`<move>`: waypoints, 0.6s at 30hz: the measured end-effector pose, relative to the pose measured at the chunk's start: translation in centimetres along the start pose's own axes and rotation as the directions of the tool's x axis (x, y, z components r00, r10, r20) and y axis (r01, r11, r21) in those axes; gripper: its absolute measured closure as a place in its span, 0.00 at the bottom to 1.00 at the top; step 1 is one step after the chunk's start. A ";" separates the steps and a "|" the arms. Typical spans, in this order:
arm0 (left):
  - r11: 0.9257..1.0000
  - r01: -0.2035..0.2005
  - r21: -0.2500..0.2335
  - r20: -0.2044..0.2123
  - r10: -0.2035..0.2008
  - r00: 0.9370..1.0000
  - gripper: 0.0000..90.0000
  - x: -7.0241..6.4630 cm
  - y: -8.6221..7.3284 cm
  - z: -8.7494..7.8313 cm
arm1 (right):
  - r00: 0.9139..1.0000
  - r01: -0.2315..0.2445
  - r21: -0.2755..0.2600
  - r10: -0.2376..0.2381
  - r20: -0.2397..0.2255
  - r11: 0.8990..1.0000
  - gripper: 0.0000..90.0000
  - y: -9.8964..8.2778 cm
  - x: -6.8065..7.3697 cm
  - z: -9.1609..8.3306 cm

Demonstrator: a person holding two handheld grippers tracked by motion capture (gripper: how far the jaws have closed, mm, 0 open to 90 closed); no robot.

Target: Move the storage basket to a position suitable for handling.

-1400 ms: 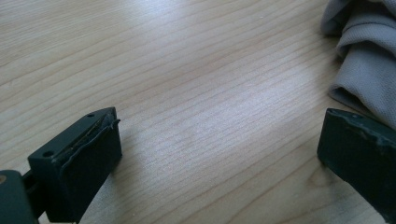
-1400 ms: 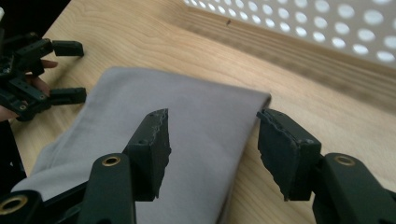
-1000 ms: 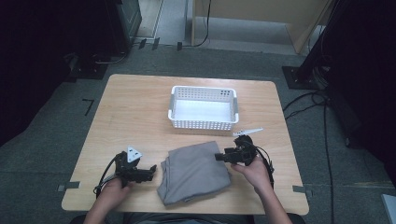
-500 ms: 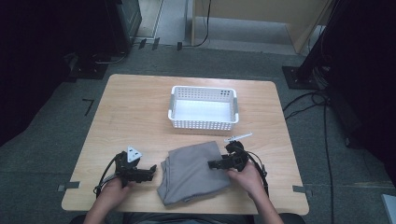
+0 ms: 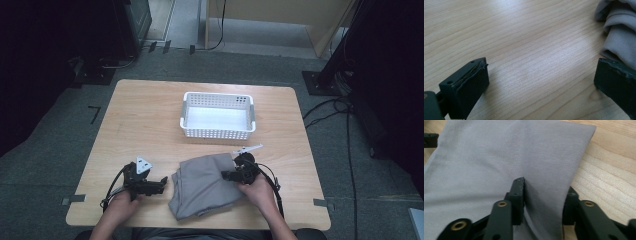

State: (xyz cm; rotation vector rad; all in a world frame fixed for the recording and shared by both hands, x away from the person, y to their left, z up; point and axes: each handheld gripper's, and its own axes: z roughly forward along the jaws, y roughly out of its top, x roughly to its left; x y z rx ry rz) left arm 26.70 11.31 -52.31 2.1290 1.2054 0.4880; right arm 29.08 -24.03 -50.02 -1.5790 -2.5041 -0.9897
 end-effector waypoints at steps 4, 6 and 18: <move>1.000 -0.001 0.001 0.000 0.001 1.000 0.00 0.0 0.0 0.0 | 1.000 -0.017 0.020 0.017 -0.012 1.000 0.77 0.2 -0.2 0.0; 1.000 -0.001 0.001 0.000 0.001 1.000 0.00 0.0 0.0 0.0 | 0.997 -0.053 0.048 0.055 -0.048 0.997 0.84 0.6 -0.5 -0.3; 1.000 0.000 0.000 0.000 0.000 1.000 0.00 0.0 0.0 0.0 | 0.992 -0.106 0.146 0.114 -0.050 0.984 0.87 3.0 0.1 -1.7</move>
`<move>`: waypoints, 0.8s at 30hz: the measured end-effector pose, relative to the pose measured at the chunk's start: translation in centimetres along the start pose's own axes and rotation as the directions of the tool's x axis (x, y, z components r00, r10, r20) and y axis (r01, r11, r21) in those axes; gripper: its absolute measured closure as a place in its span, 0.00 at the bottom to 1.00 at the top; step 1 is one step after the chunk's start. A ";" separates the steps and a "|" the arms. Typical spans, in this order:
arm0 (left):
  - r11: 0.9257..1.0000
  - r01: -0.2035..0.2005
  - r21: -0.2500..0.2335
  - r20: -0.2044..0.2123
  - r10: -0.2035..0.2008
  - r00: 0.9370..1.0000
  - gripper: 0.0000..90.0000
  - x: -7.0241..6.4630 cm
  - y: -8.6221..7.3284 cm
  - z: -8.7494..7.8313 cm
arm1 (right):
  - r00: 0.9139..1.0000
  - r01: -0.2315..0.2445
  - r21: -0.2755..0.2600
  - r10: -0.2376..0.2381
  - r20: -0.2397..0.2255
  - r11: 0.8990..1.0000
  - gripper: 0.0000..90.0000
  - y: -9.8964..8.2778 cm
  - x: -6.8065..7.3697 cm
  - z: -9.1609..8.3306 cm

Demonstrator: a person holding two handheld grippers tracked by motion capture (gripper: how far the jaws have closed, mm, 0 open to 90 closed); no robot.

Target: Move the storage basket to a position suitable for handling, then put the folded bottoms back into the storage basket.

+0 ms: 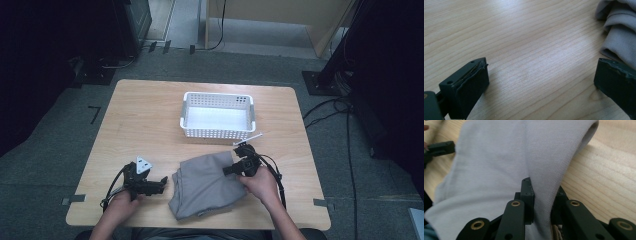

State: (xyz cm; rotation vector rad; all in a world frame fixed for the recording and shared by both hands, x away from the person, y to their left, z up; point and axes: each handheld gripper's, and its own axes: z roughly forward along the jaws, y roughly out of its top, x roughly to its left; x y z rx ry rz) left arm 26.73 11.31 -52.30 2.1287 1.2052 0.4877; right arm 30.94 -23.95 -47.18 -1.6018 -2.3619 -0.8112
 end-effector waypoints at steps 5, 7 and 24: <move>1.000 0.000 0.000 0.000 0.000 1.000 0.00 0.0 0.0 0.0 | 1.000 0.020 0.002 -0.020 0.002 1.000 0.87 0.9 1.0 -1.5; 1.000 0.001 0.000 0.000 -0.001 1.000 0.00 0.0 0.0 0.0 | 1.000 0.028 -0.003 -0.028 0.005 1.000 0.87 1.4 1.4 -2.2; 1.000 0.003 -0.002 0.000 -0.003 1.000 0.00 0.0 0.0 0.0 | 0.997 0.078 -0.003 -0.078 -0.022 0.997 0.87 5.3 4.4 -7.7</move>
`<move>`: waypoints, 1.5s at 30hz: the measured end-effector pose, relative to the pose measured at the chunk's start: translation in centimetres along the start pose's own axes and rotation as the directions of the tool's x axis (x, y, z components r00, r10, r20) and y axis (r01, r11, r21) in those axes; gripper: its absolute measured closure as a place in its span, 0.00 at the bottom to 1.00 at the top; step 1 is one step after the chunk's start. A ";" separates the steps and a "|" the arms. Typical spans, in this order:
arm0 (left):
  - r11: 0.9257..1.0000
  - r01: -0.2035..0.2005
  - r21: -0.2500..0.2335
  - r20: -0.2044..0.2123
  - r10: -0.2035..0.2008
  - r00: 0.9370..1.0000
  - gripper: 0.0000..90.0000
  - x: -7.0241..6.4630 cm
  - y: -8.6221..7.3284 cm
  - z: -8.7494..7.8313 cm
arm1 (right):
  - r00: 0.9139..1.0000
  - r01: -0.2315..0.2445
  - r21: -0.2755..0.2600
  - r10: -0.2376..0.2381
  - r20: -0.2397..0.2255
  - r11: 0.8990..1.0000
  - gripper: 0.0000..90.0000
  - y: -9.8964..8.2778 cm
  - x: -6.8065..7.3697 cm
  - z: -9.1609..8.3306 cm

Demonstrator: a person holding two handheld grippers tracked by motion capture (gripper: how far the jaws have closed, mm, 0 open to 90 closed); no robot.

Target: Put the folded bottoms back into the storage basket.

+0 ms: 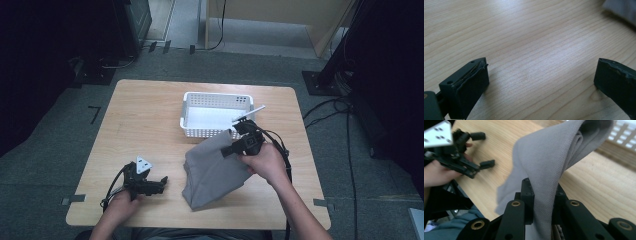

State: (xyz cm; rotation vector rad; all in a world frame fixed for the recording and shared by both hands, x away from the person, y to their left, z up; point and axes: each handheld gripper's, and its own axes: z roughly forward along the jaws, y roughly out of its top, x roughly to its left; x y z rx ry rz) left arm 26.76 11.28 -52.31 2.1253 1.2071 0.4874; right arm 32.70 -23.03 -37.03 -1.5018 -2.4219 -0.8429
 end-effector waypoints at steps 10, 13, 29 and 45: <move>1.000 0.000 0.000 0.001 0.000 1.000 0.00 0.0 0.0 0.0 | 0.998 0.043 -0.018 -0.042 0.047 0.999 0.87 2.6 2.1 -4.1; 1.000 0.000 0.000 0.001 0.000 1.000 0.00 0.0 0.0 0.0 | 0.996 0.055 -0.015 -0.053 0.067 0.998 0.87 3.5 2.8 -5.3; 1.000 -0.003 0.001 0.001 0.003 1.000 0.00 0.0 0.0 0.0 | 0.987 0.056 -0.021 -0.052 0.150 0.998 0.87 9.7 4.3 -9.9; 1.000 0.000 0.000 0.001 0.000 1.000 0.00 0.0 0.0 0.0 | 0.981 -0.011 -0.062 0.023 0.195 0.998 0.87 16.6 4.1 -10.3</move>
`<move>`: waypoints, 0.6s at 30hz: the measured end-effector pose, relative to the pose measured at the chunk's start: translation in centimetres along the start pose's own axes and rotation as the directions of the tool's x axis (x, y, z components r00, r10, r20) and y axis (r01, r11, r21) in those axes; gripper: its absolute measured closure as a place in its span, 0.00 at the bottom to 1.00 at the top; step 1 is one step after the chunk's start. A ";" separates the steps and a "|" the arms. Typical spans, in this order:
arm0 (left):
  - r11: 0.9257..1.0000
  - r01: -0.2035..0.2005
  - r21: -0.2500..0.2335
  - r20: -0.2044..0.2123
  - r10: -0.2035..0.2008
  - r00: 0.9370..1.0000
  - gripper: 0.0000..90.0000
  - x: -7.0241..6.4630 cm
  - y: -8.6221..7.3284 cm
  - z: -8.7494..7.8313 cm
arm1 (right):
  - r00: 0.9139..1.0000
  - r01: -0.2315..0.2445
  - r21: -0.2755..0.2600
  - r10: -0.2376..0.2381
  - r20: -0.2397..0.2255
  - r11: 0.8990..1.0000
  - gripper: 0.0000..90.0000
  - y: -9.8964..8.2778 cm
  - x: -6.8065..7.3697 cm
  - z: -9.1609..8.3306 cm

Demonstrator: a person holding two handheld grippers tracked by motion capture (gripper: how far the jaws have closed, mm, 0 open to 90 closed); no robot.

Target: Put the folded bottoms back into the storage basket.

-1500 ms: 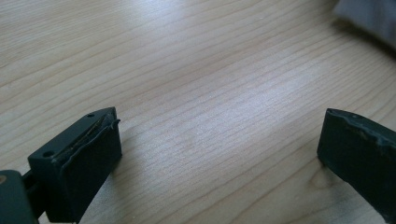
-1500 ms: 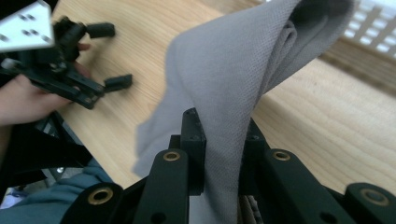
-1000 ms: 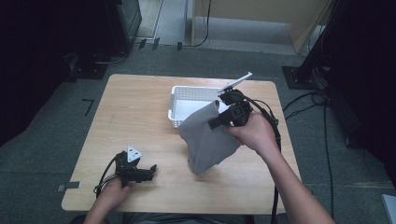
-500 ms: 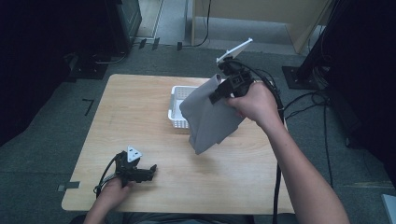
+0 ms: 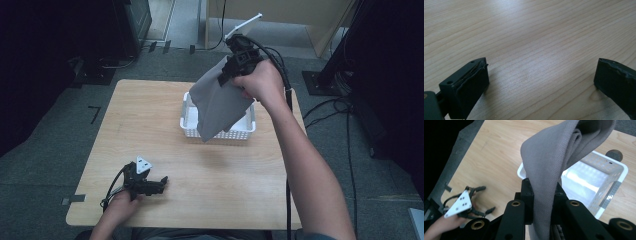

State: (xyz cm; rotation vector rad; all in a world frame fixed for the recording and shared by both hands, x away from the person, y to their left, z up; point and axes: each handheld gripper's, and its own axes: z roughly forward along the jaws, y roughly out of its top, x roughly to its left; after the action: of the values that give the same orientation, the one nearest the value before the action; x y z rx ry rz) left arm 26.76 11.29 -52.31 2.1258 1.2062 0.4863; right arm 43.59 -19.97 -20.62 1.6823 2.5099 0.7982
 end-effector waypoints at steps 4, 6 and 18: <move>1.000 -0.001 -0.001 0.001 0.001 1.000 0.00 0.0 0.0 0.0 | 0.999 -0.049 0.002 0.049 0.008 0.999 0.87 2.3 -0.5 2.0; 1.000 0.002 -0.003 0.005 -0.002 1.000 0.00 0.1 0.0 0.0 | 0.998 -0.056 0.007 0.056 0.013 0.998 0.87 3.1 -0.7 2.9; 1.000 -0.002 -0.001 0.002 0.002 1.000 0.00 0.0 0.0 0.0 | 0.988 -0.155 -0.010 0.155 -0.002 0.988 0.86 5.4 -1.9 9.1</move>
State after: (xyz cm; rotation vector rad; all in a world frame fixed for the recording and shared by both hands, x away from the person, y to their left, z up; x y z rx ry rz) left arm 26.76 11.34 -52.31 2.1264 1.2031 0.4855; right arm 51.65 -16.43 -26.81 1.8934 2.3942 0.8211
